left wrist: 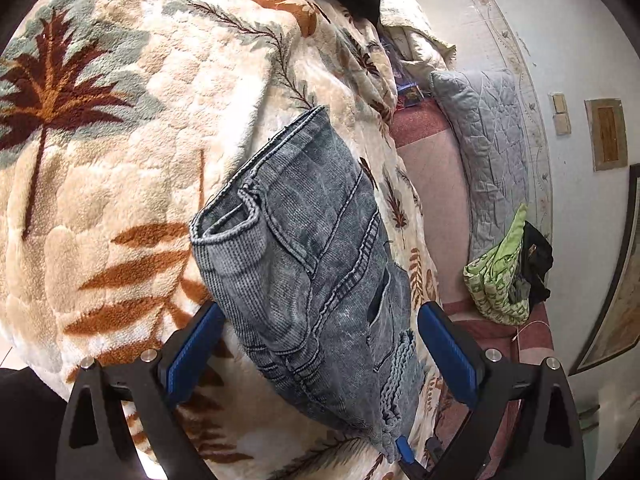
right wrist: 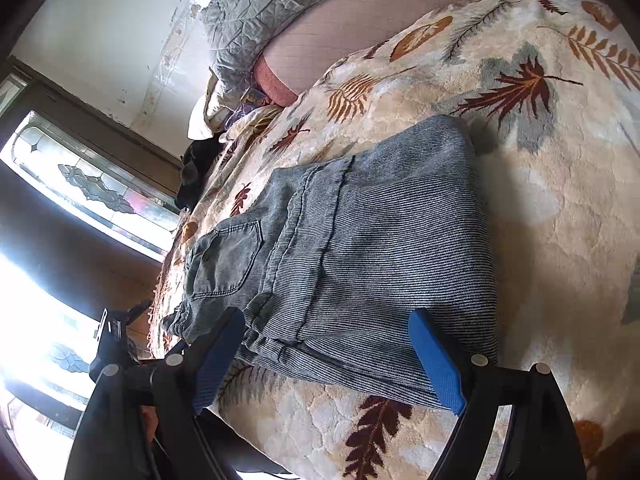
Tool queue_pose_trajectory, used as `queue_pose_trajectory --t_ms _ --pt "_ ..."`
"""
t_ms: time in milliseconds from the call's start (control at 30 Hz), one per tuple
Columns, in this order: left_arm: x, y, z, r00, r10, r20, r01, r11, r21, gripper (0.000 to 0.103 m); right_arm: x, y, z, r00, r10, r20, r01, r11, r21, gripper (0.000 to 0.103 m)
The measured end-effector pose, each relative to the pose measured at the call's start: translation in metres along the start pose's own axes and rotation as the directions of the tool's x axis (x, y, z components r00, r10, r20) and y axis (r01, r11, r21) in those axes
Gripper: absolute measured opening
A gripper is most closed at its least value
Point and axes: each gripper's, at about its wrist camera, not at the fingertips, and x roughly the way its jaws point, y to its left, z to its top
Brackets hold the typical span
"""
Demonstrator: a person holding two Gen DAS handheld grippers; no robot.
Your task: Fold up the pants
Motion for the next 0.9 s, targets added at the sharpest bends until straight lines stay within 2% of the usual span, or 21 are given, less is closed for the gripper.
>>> queue_pose_trajectory --t_ms 267,333,400,500,667,833,900 --pt "0.009 0.006 0.005 1.000 -0.017 -0.001 0.017 0.999 -0.028 0.097 -0.002 0.000 0.000 1.000 -0.006 0.007 0.006 1.000 -0.016 0.086" --pt "0.006 0.007 0.006 1.000 -0.011 0.006 0.011 1.000 -0.014 0.085 -0.003 0.000 -0.001 1.000 -0.011 0.008 0.011 1.000 -0.020 0.086" --pt "0.007 0.009 0.007 1.000 0.019 0.003 -0.019 1.000 0.006 0.053 -0.004 0.002 -0.001 1.000 -0.019 0.014 0.019 1.000 -0.024 0.086" --pt "0.009 0.017 0.010 0.999 0.053 -0.002 -0.053 0.999 -0.007 0.032 -0.003 0.007 -0.002 0.999 -0.038 0.013 0.039 0.998 -0.042 0.086" --pt "0.011 0.017 0.010 0.996 0.088 0.005 -0.088 0.996 0.020 0.025 -0.004 0.029 -0.002 0.999 -0.050 0.018 0.051 0.995 -0.089 0.086" --pt "0.012 0.011 0.008 0.991 0.131 0.024 -0.132 0.989 0.063 0.024 0.015 0.069 0.004 0.994 0.102 -0.041 -0.104 0.992 -0.070 0.086" --pt "0.012 0.007 0.006 0.988 0.151 0.033 -0.153 0.984 0.088 0.024 0.033 0.089 0.007 0.984 0.150 -0.100 -0.157 0.985 -0.067 0.086"
